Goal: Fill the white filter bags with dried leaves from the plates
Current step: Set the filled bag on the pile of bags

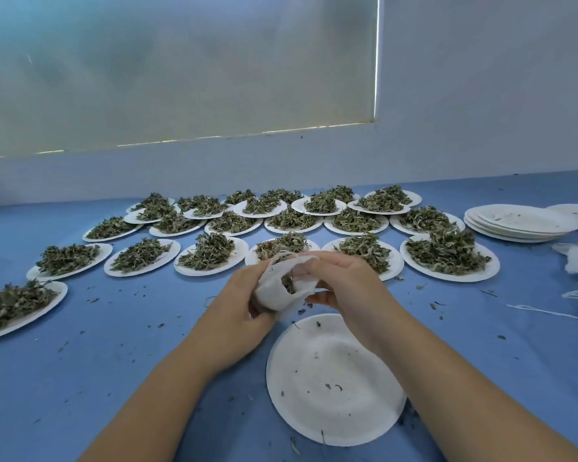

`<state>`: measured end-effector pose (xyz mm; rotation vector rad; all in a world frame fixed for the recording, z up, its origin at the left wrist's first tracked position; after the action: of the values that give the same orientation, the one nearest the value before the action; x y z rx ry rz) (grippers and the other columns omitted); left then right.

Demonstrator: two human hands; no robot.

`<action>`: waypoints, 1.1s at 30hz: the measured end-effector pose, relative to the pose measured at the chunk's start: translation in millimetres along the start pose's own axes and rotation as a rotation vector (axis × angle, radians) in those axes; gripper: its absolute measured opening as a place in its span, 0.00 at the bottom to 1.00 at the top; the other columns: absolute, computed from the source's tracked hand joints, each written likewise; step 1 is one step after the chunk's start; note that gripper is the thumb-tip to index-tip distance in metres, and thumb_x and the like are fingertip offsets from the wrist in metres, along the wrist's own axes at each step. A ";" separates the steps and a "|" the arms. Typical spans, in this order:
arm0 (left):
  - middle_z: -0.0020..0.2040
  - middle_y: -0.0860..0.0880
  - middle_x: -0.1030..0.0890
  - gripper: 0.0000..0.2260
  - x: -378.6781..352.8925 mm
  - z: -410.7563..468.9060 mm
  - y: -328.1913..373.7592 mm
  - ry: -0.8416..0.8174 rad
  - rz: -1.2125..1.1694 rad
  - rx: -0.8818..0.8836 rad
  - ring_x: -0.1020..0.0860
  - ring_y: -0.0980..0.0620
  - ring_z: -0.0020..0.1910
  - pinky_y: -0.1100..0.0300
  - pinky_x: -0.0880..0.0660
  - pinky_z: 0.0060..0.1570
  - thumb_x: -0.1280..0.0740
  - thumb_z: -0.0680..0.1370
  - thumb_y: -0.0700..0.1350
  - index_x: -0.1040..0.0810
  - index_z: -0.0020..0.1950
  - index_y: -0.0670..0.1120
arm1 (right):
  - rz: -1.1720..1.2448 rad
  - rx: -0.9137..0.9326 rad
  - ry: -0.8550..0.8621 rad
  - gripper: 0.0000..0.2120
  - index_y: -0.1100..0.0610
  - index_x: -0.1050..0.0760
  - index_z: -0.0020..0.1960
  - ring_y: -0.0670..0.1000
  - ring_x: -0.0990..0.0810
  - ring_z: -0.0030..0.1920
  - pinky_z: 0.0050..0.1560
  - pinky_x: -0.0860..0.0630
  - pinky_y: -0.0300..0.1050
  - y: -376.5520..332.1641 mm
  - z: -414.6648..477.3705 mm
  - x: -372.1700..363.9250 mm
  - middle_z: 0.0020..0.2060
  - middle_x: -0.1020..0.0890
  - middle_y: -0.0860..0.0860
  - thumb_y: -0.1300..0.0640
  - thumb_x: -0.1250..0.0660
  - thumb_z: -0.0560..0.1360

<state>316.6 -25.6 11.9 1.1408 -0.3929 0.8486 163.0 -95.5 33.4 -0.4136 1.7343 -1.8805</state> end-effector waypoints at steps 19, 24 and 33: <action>0.45 0.59 0.19 0.19 130.8 -129.7 -25.8 0.345 0.096 0.397 0.21 0.59 0.40 0.52 0.21 0.42 0.31 0.61 0.62 0.27 0.49 0.60 | -0.371 0.193 -0.502 0.20 0.38 0.28 0.58 0.31 0.23 0.47 0.41 0.24 0.29 -1.3 -40.0 -181.8 0.52 0.21 0.37 0.50 0.27 0.70; 0.44 0.65 0.19 0.14 207.4 -185.3 -40.9 0.504 0.082 0.400 0.20 0.64 0.40 0.70 0.26 0.37 0.29 0.65 0.59 0.25 0.50 0.66 | -0.290 0.203 -0.488 0.08 0.47 0.21 0.50 0.38 0.19 0.39 0.33 0.28 0.29 -5.8 -26.6 -294.5 0.42 0.17 0.43 0.54 0.29 0.71; 0.39 0.64 0.19 0.08 334.8 -280.9 -125.3 0.741 0.224 0.625 0.22 0.66 0.36 0.73 0.31 0.34 0.28 0.73 0.49 0.23 0.47 0.61 | -0.094 -0.019 -0.717 0.12 0.54 0.22 0.57 0.52 0.17 0.49 0.54 0.21 0.51 46.6 -21.3 -466.9 0.48 0.16 0.50 0.51 0.31 0.75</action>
<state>586.3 338.9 45.3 1.2541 0.3982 1.5799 535.4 190.4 48.1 -1.0419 1.2545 -1.5009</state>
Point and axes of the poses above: each hand's wrist, its own z-axis towards the middle knuckle, its own x-axis out of the back of the hand, y = z × x, the point moved 5 cm from there along z, towards the middle knuckle
